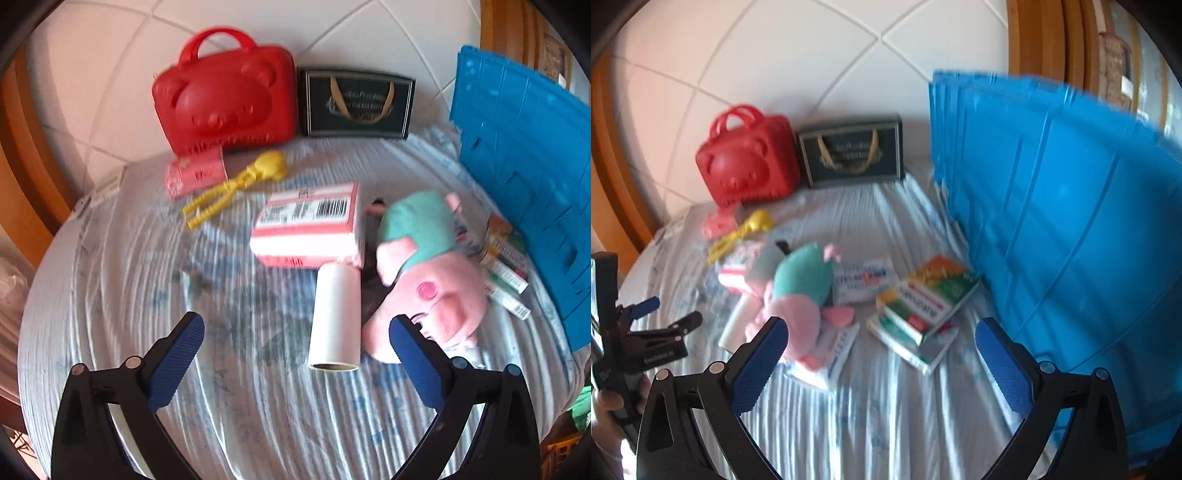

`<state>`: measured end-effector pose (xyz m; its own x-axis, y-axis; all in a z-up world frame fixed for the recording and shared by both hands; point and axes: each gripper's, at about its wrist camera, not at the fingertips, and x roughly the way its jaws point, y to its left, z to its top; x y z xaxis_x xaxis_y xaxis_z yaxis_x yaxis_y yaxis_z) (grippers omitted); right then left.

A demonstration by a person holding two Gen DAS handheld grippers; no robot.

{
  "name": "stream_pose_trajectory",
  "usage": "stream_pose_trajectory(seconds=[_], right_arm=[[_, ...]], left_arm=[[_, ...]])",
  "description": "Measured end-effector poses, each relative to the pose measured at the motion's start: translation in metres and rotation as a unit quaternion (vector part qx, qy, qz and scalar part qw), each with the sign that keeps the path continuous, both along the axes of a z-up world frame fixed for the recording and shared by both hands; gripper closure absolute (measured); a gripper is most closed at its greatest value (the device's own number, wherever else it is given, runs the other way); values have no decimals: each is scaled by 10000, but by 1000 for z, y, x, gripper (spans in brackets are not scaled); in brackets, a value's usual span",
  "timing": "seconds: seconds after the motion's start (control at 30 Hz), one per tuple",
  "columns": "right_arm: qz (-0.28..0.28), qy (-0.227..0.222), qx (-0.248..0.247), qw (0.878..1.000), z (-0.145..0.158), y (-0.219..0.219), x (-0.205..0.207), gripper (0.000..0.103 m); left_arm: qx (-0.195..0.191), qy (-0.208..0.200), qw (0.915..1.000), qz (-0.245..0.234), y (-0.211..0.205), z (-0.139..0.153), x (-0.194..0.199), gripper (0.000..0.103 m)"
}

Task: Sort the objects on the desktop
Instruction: 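Return both tools over the bed toward the paper roll and medicine boxes, then grasp the white paper roll with the left tool while the right tool grasps the Tylenol box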

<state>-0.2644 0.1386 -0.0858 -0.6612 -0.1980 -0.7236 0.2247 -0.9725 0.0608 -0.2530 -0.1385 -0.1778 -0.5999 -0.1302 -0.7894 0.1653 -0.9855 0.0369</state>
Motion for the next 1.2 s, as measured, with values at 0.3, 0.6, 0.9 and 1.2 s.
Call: stream_pose_trajectory(seconds=[0.3,0.6,0.9,1.2], right_arm=[[-187,-706,187,9972,-52,4,-18,0],[-548,-1328,138,9895,-98,10,-57,0],[-419,-1466,149,9882,-139,10,-98,0],[972,-1495,309,9835,-141,-28,-92,0]], left_arm=[[105,-457,9989,-51,4,-49,-36,10],[325,-940,9949,-163,2,-84,-64,47],[99,-1037,9942,271,-42,-87,-42,58],[115,-1038,9922,675,-71,-88,-14,58]])
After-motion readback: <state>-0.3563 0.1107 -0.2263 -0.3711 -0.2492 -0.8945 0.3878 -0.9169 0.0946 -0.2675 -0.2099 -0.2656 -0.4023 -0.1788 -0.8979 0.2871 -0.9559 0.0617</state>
